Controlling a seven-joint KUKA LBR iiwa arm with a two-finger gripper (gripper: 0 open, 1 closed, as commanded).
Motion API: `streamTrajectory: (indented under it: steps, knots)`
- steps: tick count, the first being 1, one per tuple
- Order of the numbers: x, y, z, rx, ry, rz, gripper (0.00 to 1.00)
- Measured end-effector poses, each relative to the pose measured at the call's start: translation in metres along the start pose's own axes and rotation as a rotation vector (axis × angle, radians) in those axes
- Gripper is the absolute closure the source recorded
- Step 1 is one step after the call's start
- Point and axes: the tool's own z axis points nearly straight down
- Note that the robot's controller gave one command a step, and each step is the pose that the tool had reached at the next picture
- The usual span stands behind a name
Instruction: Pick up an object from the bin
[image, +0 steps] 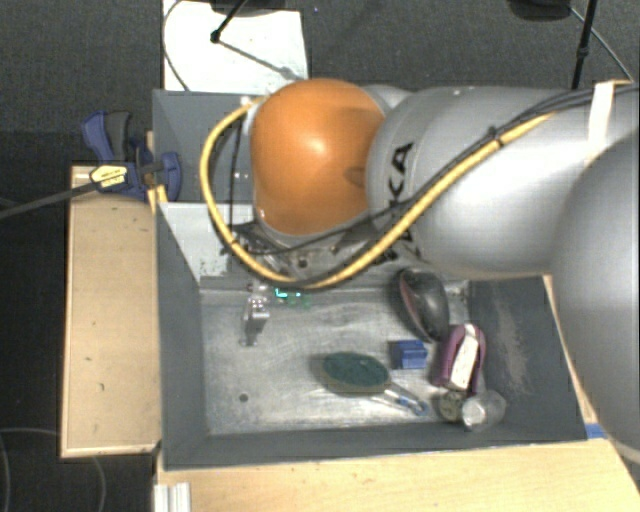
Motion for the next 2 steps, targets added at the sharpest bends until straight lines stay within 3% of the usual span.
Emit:
streamTrajectory:
  steps: [1,2]
  knots:
    - [0.005,-0.106,0.020,0.001,-0.004,-0.056,0.00]
    - [0.030,-0.166,0.156,0.000,-0.001,-0.507,0.00]
